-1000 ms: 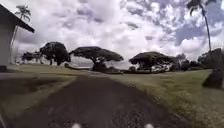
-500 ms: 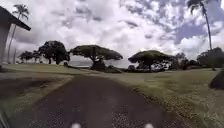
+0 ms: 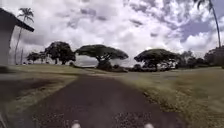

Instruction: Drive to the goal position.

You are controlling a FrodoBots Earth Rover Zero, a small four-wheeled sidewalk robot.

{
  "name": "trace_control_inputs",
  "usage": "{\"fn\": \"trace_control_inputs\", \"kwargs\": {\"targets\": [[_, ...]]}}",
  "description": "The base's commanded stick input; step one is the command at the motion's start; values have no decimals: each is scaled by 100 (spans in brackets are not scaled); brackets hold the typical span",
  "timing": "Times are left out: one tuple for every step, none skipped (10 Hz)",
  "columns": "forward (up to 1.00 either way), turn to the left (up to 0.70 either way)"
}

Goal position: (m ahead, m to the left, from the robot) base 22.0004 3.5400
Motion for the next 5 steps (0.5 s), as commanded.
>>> {"fn": "trace_control_inputs", "kwargs": {"targets": [[70, 0], [70, 0], [70, 0], [70, 0], [70, 0]]}}
